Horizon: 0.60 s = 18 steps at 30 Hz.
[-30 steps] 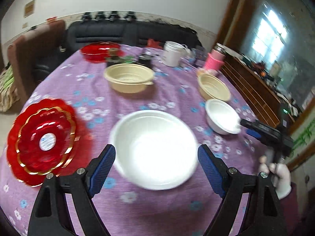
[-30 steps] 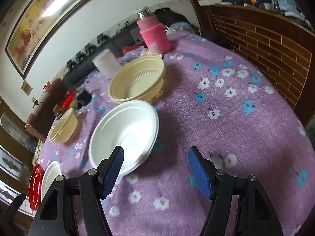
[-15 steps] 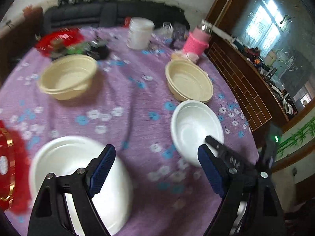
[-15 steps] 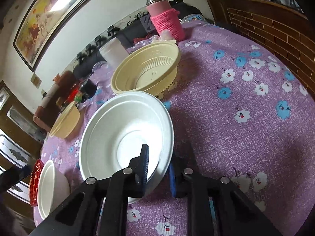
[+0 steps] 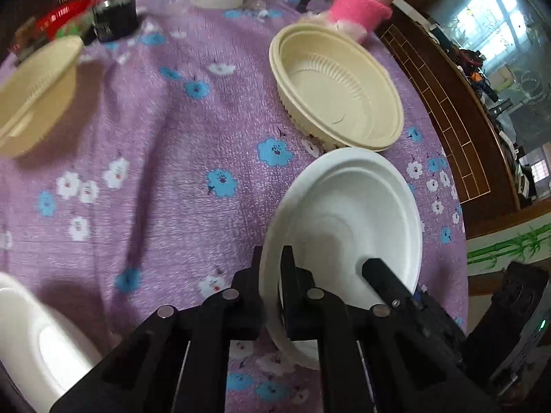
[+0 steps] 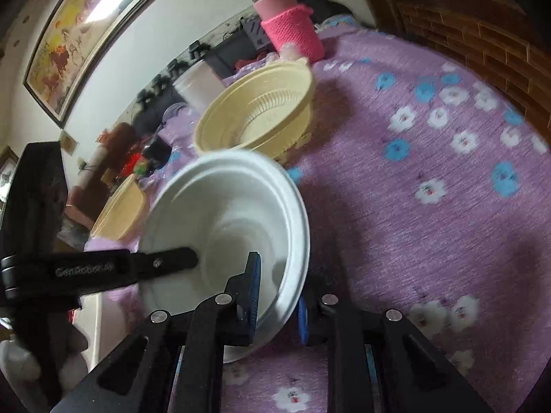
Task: Organize plates and bowls
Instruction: 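Carry the white paper plate onto the red plate stack and release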
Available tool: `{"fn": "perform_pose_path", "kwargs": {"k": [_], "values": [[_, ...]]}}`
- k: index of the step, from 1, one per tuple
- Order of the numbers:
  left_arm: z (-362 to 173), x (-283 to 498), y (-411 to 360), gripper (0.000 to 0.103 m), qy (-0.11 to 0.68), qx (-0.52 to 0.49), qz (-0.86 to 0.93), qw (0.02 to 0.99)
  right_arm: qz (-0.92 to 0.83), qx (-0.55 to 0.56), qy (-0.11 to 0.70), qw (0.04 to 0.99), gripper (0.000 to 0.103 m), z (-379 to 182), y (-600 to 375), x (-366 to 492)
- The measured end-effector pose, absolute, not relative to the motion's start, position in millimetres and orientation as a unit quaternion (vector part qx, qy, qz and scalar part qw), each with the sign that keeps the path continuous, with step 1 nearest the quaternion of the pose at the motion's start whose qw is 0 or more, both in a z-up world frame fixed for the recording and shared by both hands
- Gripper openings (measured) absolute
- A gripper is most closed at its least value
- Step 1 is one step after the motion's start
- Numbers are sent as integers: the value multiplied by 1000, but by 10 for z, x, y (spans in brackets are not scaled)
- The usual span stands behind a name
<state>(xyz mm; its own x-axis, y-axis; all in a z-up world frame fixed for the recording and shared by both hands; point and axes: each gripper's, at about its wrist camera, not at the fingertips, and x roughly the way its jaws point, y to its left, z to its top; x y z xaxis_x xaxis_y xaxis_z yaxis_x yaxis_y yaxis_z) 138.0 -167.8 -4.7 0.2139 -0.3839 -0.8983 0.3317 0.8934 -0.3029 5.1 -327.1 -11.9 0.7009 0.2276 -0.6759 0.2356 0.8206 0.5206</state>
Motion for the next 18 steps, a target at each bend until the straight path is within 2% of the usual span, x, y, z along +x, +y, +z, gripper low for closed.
{"fn": "perform_pose_path", "kwargs": {"k": [10, 18], "values": [[596, 807, -979, 9, 512, -41, -248, 821, 65, 263, 338, 901, 17, 330, -2772, -152], [951, 500, 382, 10, 458, -127, -224, 851, 155, 179, 335, 912, 18, 1114, -1688, -134]]}}
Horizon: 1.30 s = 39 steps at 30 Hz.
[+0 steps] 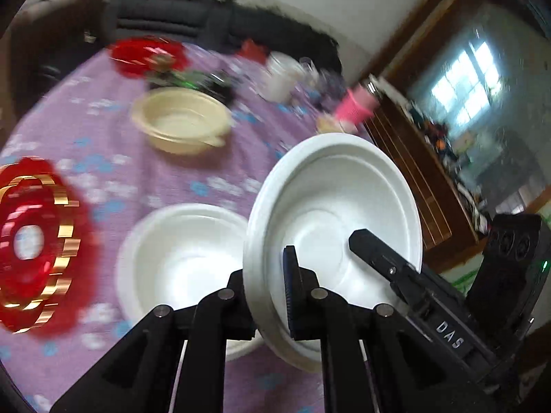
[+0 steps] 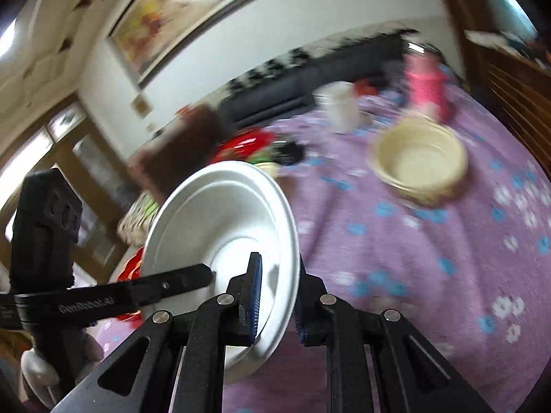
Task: Organize plates and bowls
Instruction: 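Carry the white paper plate onto the red plate stack and release, then grasp the large white paper bowl rim with both grippers and lift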
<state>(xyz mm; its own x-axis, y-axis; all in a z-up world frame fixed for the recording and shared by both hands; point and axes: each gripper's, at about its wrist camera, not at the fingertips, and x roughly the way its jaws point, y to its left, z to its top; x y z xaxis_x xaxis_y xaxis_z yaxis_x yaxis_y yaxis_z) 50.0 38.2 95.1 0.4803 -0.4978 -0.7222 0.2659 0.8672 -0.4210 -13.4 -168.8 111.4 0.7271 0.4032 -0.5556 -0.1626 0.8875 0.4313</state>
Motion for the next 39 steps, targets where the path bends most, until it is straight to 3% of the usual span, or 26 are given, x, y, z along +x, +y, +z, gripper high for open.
{"fn": "perform_pose_path", "kwargs": {"k": [6, 13, 20, 22, 24, 28, 30, 32, 35, 39], "values": [[877, 513, 1490, 12, 444, -152, -138, 872, 223, 121, 374, 892, 18, 1169, -594, 244], [393, 787, 2576, 14, 472, -203, -39, 857, 269, 73, 466, 840, 18, 681, 657, 846], [122, 929, 2972, 17, 490, -234, -45, 839, 249, 43, 506, 825, 18, 287, 1085, 1212], [180, 868, 3020, 41, 477, -240, -53, 844, 235, 32, 510, 827, 18, 199, 1064, 1256], [286, 786, 3054, 55, 455, -245, -53, 854, 230, 23, 506, 831, 17, 161, 1074, 1260], [439, 607, 3124, 64, 421, -256, -52, 869, 211, -18, 483, 850, 18, 205, 1198, 1227], [494, 516, 3153, 67, 409, -261, -50, 873, 211, -29, 473, 855, 22, 237, 1233, 1200], [554, 406, 3164, 69, 396, -258, -43, 880, 214, -32, 460, 861, 39, 277, 1242, 1171], [615, 288, 3183, 72, 381, -255, -28, 888, 211, -36, 437, 874, 53, 391, 1228, 1102], [730, 148, 3101, 75, 360, -229, -1, 904, 204, -37, 403, 892, 57, 619, 1104, 973]]}}
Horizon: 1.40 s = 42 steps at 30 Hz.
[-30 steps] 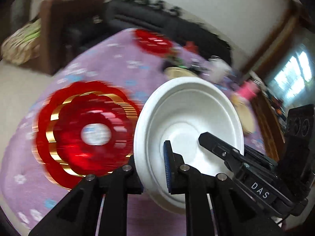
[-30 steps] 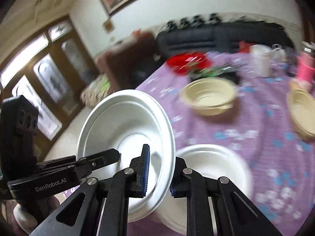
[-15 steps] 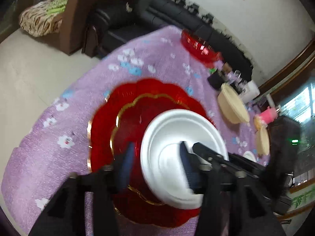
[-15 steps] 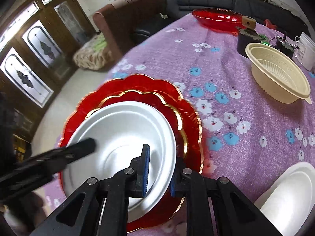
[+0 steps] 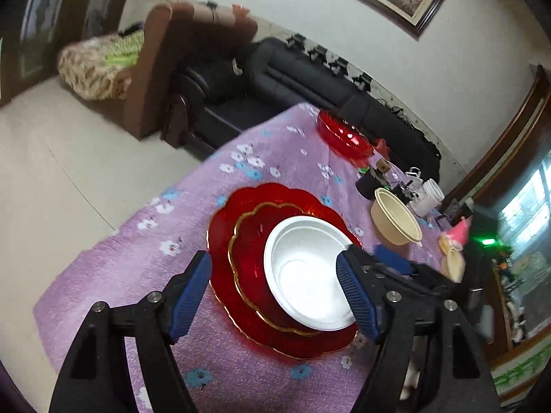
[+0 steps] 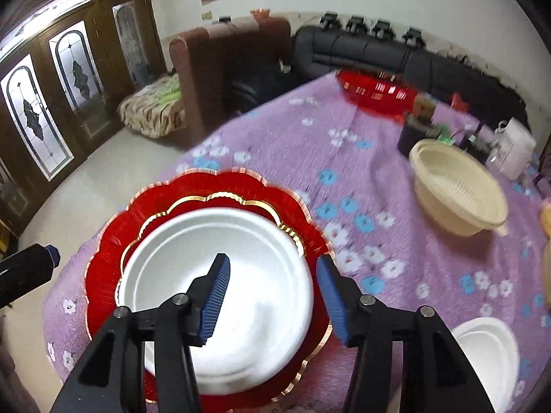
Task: Organize plates and bowls
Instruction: 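Grasp the large white paper bowl rim with both grippers and lift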
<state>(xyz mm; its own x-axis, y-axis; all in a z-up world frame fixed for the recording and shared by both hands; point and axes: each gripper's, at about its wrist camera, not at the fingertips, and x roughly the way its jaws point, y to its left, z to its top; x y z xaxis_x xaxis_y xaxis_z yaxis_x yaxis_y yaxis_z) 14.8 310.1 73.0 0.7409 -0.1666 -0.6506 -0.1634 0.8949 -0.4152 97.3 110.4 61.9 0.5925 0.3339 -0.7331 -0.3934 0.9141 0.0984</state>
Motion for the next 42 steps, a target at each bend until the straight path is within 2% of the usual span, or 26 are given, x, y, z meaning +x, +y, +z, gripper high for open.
{"fn": "perform_pose_path", "kwargs": {"k": [3, 6, 8, 10, 16, 21, 26, 28, 40, 41, 42], "values": [[815, 57, 2920, 77, 345, -192, 7, 919, 201, -2, 379, 903, 57, 858, 787, 807], [845, 6, 2730, 83, 341, -174, -15, 924, 176, 20, 335, 926, 67, 1112, 330, 561], [818, -1, 2607, 83, 350, -178, -35, 919, 145, 18, 305, 941, 92, 1227, 22, 406], [790, -5, 2471, 83, 359, -178, -50, 915, 104, 14, 290, 951, 101, 1262, -350, 267], [693, 27, 1865, 83, 388, -138, -83, 907, 56, 60, 357, 930, 101, 881, -1212, 205], [617, 79, 1412, 83, 416, -116, -106, 896, 83, 124, 399, 904, 98, 534, -1434, 231], [518, 127, 1201, 83, 440, -109, -106, 885, 119, 139, 423, 888, 73, 279, -1279, 327], [473, 148, 1160, 83, 449, -106, -99, 882, 131, 147, 429, 882, 68, 187, -1217, 378], [197, 552, 686, 83, 486, -93, -116, 861, 137, 180, 426, 876, 68, 18, -1361, 368], [142, 610, 660, 83, 495, -98, -121, 855, 134, 179, 424, 878, 68, 20, -1372, 360], [110, 645, 644, 76, 500, -102, -124, 851, 131, 178, 422, 879, 67, 23, -1377, 351]]}}
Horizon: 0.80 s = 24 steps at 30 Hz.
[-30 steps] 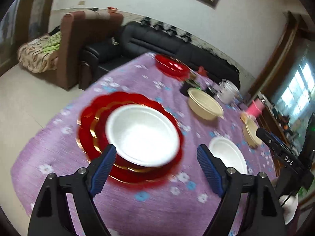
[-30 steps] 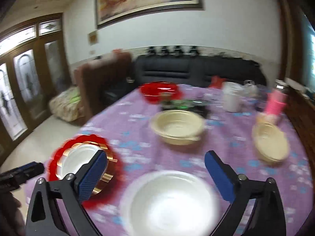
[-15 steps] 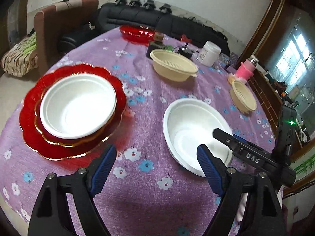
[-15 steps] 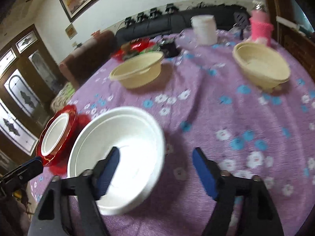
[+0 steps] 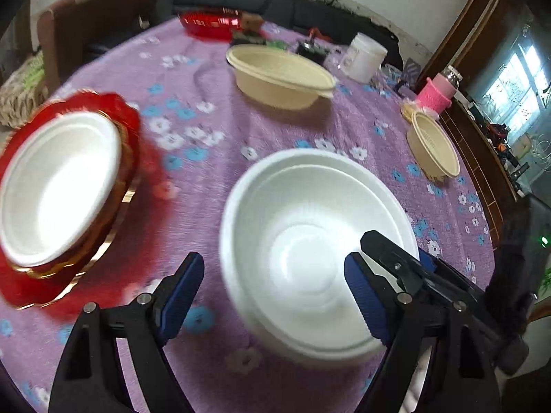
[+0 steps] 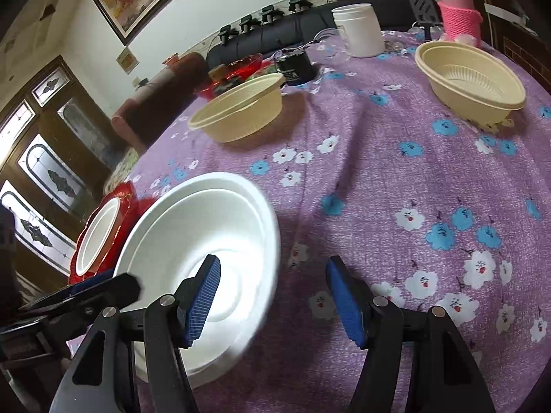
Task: Organize plates and bowls
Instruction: 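Grasp the large white paper bowl rim with both grippers and lift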
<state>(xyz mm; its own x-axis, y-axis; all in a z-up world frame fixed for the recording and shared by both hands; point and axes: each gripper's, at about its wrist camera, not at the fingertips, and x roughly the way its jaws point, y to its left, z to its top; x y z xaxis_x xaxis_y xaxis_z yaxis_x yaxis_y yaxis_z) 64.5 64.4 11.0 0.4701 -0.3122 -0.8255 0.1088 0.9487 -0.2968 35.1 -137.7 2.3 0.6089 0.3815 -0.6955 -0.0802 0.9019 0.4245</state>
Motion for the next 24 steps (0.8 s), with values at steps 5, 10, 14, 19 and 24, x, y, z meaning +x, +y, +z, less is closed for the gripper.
{"fn": "perform_pose_path", "kwargs": {"k": [5, 10, 14, 19, 24], "values": [[41, 680, 535, 29, 504, -85, -130, 850, 135, 175, 423, 879, 41, 0, -1371, 348], [80, 639, 543, 20, 492, -86, -129, 857, 139, 184, 427, 875, 22, -39, -1381, 350], [184, 534, 563, 20, 477, -82, -127, 866, 134, 166, 412, 886, 22, 35, -1331, 282], [484, 379, 772, 22, 442, -92, -125, 884, 152, 151, 399, 891, 22, 369, -1157, 146], [799, 303, 1205, 23, 407, -107, -110, 900, 186, 117, 388, 895, 22, 772, -791, 229]]}}
